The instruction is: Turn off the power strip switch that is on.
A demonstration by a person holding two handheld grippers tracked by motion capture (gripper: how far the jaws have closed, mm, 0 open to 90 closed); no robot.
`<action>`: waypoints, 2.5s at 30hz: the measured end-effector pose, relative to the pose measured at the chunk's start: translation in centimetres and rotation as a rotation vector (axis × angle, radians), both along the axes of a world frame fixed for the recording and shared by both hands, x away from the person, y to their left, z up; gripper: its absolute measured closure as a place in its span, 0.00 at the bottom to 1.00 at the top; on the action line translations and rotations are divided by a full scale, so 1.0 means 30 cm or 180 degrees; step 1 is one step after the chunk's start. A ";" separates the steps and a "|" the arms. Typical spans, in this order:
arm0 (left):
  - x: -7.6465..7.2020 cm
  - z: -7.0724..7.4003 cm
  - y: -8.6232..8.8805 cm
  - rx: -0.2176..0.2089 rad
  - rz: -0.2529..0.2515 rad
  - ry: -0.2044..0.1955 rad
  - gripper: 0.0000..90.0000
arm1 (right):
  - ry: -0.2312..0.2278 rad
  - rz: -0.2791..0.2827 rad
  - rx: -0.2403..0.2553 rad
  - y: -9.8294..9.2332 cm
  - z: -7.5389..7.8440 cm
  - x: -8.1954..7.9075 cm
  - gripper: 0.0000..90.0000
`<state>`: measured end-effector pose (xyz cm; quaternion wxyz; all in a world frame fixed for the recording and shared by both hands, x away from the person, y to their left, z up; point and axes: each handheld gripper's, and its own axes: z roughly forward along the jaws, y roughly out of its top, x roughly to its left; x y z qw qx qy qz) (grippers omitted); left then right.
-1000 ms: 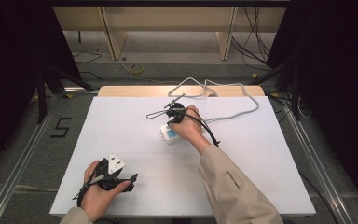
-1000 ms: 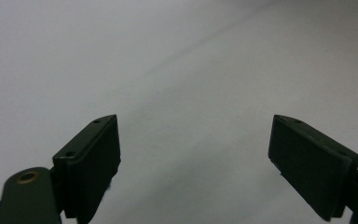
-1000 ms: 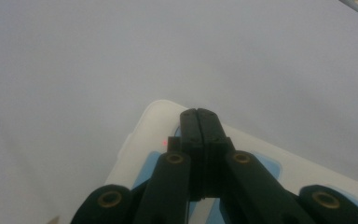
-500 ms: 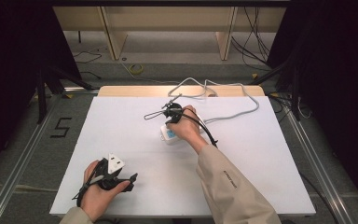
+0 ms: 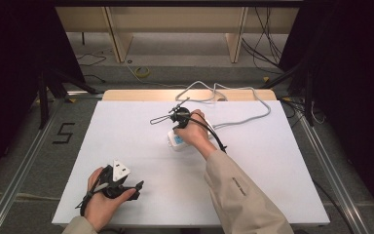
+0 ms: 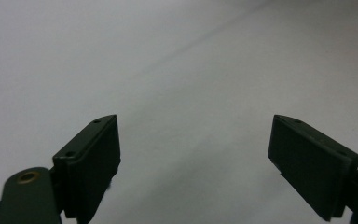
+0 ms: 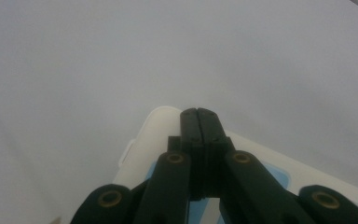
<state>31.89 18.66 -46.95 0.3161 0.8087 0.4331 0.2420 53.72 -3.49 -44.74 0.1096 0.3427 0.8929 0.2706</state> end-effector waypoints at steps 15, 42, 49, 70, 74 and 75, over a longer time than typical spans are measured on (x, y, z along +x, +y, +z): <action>0.000 -0.001 -0.005 -0.0002 0.0003 0.0002 0.18 | -0.0055 -0.0023 -0.0055 0.011 -0.004 -0.007 1.00; -0.001 -0.002 -0.003 0.0014 -0.0006 0.0012 0.18 | -0.0127 -0.0048 0.0013 0.002 -0.011 -0.016 1.00; -0.001 -0.003 -0.002 0.0014 -0.0007 0.0014 0.18 | -0.0182 -0.0046 0.0042 -0.007 -0.002 -0.026 1.00; -0.003 -0.006 0.000 -0.0009 0.0028 0.0020 0.18 | -0.0146 -0.0149 0.0387 -0.194 0.032 -0.115 0.78; -0.004 -0.006 0.002 -0.0001 0.0033 0.0023 0.18 | -0.0162 -0.0145 0.0498 -0.269 0.035 -0.167 0.74; -0.005 -0.007 0.003 0.0001 0.0035 0.0024 0.18 | -0.0176 -0.0142 0.0509 -0.290 0.035 -0.184 0.73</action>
